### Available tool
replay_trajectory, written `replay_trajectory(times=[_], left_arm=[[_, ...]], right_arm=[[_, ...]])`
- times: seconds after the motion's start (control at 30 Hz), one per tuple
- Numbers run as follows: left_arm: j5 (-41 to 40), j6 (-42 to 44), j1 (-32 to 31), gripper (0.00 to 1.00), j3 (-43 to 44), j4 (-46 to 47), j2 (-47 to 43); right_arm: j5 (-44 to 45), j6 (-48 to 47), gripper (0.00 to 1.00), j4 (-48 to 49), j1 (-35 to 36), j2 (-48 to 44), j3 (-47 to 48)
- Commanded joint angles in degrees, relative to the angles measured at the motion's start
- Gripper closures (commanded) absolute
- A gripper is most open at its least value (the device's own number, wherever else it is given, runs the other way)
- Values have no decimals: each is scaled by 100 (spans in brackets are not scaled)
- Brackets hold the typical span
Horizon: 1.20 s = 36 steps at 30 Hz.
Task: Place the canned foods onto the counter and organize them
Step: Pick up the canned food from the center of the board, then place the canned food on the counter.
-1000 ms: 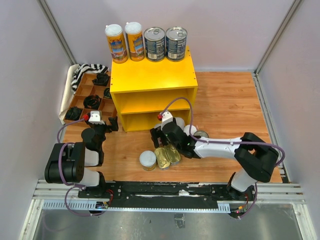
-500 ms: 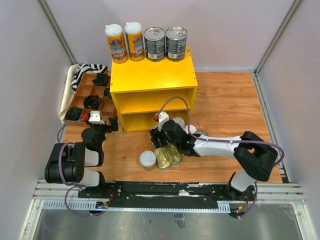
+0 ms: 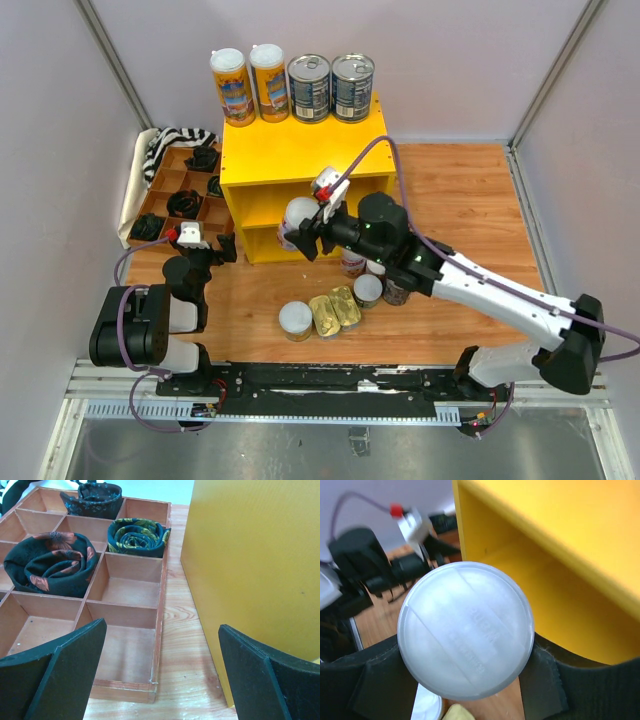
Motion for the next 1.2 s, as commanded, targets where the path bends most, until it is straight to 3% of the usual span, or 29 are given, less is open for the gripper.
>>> replay_trajectory(times=[0.0, 0.17, 0.53, 0.93, 1.17], left_arm=[[32, 73, -24, 0, 59, 143, 59], [31, 74, -27, 0, 61, 127, 54], [36, 74, -31, 0, 60, 98, 43], [32, 73, -28, 0, 59, 99, 39], [31, 69, -24, 0, 59, 103, 41]], right_arm=[[-115, -423, 96, 250, 1, -470, 987], [45, -799, 98, -567, 1, -94, 2592], [-27, -1281, 98, -2814, -344, 2224, 6501], [-886, -711, 99, -2529, -883, 2885, 6918], [-782, -942, 98, -2837, -948, 3114, 7239]])
